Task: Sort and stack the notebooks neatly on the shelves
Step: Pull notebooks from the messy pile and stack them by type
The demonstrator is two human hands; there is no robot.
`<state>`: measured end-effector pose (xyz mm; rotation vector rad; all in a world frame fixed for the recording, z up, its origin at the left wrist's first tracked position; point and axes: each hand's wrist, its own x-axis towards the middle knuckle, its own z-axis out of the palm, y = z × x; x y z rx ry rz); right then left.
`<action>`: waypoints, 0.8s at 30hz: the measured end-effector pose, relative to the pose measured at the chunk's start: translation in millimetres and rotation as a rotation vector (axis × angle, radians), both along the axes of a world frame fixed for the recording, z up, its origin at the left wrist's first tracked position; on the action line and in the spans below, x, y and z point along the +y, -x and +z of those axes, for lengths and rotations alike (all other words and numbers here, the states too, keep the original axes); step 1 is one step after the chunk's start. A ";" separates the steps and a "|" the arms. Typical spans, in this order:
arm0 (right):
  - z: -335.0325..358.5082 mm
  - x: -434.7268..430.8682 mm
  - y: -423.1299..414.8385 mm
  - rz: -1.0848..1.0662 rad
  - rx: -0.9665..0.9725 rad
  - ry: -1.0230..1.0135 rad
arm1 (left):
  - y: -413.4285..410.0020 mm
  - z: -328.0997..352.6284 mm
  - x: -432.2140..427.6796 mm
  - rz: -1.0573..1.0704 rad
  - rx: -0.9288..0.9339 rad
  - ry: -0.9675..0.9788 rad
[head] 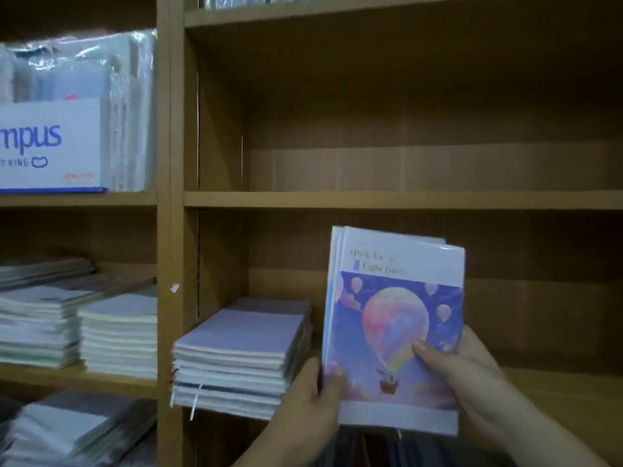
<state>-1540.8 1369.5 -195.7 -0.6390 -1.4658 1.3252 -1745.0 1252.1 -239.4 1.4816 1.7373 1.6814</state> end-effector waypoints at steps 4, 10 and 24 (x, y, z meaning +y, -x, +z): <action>7.6 -1.2 8.5 -0.038 0.013 -0.096 | 1.0 17.6 10.0 0.041 0.207 -0.084; -11.8 5.6 9.4 -0.037 -0.077 -0.088 | -3.8 0.4 18.8 0.008 0.222 -0.007; -36.5 5.8 -0.8 0.001 -0.319 -0.001 | -1.0 -3.7 22.4 0.199 0.039 0.042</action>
